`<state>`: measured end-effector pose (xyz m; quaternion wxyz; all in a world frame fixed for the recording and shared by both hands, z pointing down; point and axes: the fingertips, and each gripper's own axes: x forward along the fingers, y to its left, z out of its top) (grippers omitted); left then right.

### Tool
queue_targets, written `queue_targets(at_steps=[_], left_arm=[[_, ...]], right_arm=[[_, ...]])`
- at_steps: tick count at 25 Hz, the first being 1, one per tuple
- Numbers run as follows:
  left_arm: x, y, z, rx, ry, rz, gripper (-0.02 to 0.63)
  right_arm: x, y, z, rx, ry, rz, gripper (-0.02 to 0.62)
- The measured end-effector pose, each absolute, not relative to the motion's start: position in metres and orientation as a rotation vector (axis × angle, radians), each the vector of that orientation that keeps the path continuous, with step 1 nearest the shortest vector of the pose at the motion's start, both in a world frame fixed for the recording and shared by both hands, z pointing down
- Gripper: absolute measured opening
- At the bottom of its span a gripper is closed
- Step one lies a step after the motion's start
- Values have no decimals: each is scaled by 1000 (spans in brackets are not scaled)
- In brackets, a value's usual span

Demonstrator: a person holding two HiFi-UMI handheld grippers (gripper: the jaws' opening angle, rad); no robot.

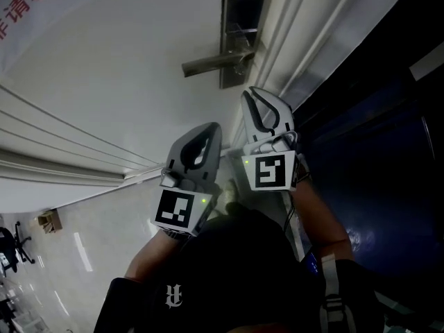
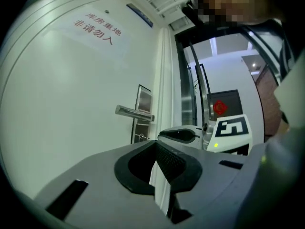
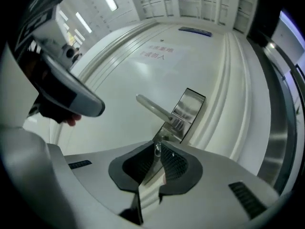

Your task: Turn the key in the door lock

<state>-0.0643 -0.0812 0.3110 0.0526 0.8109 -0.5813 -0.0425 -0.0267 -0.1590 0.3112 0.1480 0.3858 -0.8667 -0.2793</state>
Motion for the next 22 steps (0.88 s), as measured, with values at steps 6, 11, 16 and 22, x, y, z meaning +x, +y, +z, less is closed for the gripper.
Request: queue_targets(at_steps=[6,11,16,22], left_arm=[[-71,-118,312,2399,-1837,-107,6],[-74,-137,320,2369,-1858,-82,6],[-79,-142,327,2349,-1863,-78,6],[-83,-141,327,2348,-1858,-89,6]], right_arm=[[-46,-195,321,1022,-2233,-1201,75],[-50,-214,319,1075,-2165,-1285,75],[-55,-225,326,1100,-2187,-1198,52],[-53,-228,327,1138,-2452,-807,26]])
